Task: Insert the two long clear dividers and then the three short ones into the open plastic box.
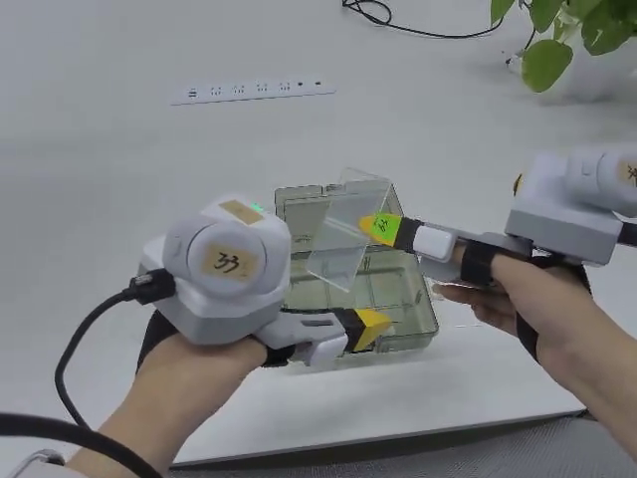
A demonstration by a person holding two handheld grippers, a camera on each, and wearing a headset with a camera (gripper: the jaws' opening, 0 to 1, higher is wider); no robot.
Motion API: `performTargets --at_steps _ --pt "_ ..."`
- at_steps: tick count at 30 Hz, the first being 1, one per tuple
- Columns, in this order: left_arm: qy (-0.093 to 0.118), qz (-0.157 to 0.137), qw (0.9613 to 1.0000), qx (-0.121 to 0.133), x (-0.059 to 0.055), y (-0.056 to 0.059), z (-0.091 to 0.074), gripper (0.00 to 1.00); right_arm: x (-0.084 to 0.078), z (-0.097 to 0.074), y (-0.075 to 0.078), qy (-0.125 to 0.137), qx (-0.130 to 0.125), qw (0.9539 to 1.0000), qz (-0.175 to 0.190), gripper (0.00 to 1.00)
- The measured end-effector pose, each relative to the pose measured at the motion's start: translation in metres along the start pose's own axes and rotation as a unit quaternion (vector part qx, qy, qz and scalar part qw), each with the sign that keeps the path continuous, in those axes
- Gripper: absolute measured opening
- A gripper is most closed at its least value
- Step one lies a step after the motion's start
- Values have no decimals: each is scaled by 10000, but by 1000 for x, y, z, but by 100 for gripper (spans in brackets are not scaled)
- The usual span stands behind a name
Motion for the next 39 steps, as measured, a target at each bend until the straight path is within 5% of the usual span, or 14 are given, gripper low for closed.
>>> performTargets --at_steps 8,19,33,39 --pt "-20 132 9999 17 -13 -8 -11 100 2 -6 -3 -39 -119 9999 81 2" --pt "-101 179 9998 -26 -30 -18 -18 97 23 -17 0 -752 -720 9946 -13 2" --pt "-54 128 9999 -88 -38 -18 -18 96 36 -24 6 -1755 -1465 9734 170 2" --pt "-52 89 9999 -117 -41 -21 -18 95 37 -23 9 -2179 -1777 9596 138 2"
Point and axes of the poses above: the centre of the closed fingertips' face, and the gripper's own axes: z roughly forward along the fingers, y roughly to its right, x roughly out of its top, the point moved 9 cm from there along -z, roughly backward along the fingers, and after that the axes turned 5 degrees about -y, right-handed, at the moved point
